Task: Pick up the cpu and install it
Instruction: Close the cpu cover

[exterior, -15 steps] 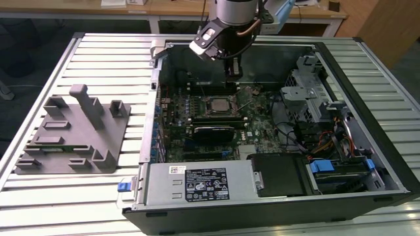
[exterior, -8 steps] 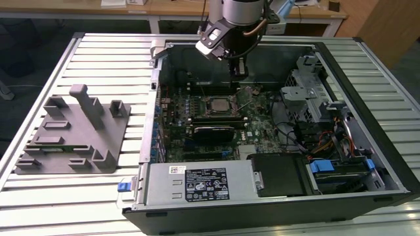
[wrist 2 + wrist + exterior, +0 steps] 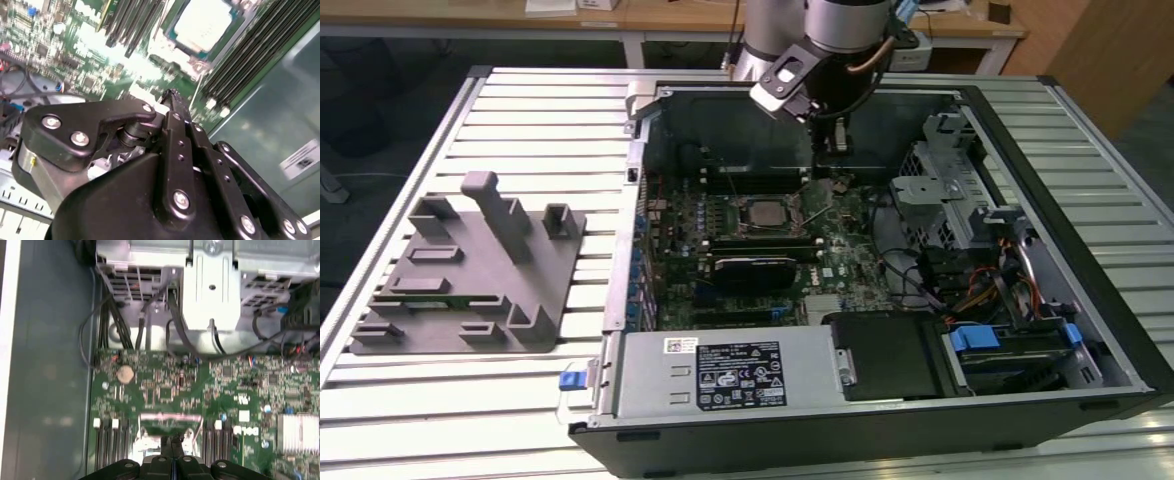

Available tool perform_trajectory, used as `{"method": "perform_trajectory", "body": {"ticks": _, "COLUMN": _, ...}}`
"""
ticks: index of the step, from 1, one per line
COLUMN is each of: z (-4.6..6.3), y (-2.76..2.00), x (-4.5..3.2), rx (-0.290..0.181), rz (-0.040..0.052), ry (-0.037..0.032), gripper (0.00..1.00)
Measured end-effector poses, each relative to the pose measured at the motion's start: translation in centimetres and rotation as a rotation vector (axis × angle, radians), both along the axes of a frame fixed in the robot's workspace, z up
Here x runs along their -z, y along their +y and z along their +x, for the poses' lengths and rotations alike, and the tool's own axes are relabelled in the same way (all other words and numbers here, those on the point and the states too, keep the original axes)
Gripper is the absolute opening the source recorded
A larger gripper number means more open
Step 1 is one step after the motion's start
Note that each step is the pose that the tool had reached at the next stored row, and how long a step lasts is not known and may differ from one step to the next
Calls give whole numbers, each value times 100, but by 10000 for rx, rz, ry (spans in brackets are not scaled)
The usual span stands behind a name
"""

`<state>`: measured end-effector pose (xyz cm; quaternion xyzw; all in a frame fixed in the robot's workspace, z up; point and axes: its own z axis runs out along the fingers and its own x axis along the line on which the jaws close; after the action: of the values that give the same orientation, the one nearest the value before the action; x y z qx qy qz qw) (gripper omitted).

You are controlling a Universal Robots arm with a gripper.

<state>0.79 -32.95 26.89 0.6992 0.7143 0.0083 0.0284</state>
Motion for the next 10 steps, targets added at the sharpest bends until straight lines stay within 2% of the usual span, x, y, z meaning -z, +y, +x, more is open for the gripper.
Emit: {"method": "perform_trajectory", "body": {"ticks": 10, "z": 338, "y": 12, "x": 31, "rx": -2, "rz": 0, "ry": 37, "gripper": 11}}
